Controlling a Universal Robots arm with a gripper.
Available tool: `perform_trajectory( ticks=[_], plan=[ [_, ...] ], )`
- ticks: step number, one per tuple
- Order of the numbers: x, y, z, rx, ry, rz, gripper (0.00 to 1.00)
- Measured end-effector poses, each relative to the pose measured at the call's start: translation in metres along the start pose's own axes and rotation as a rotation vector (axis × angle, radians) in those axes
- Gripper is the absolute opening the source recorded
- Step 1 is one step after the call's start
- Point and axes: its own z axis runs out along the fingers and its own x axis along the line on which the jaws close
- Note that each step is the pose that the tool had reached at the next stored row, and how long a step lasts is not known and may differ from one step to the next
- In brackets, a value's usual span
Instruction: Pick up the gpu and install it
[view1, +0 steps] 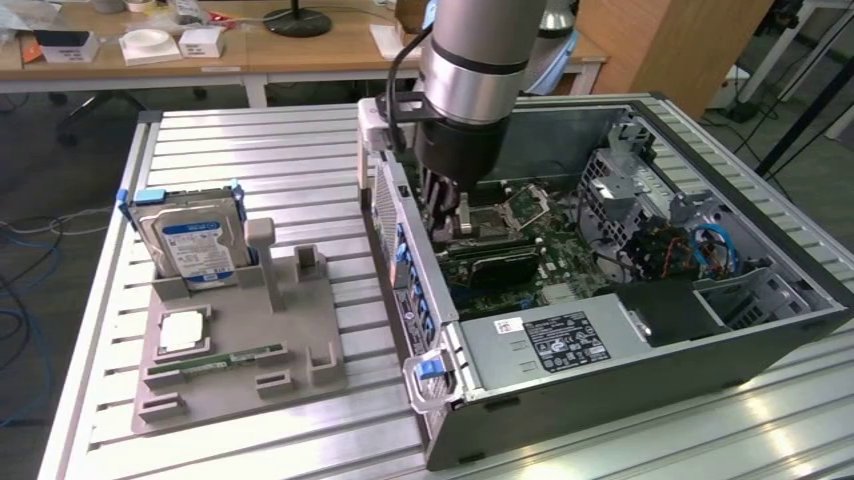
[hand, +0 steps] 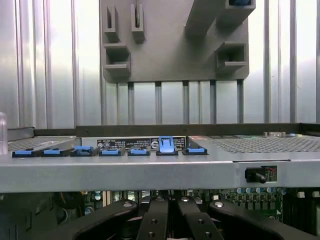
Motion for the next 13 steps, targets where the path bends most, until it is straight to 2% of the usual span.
perform_trajectory(
  ticks=[5, 9, 13],
  plan=[
    [0.0001, 0.0023, -0.0003, 0.0001, -0.0004, 0.001, 0.11],
    [0.0003, 0.0025, 0.0032, -0.0013, 0.0003, 0.002, 0.11],
    [0.0001, 0.0026, 0.0033, 0.0000, -0.0045, 0.003, 0.11]
  ],
)
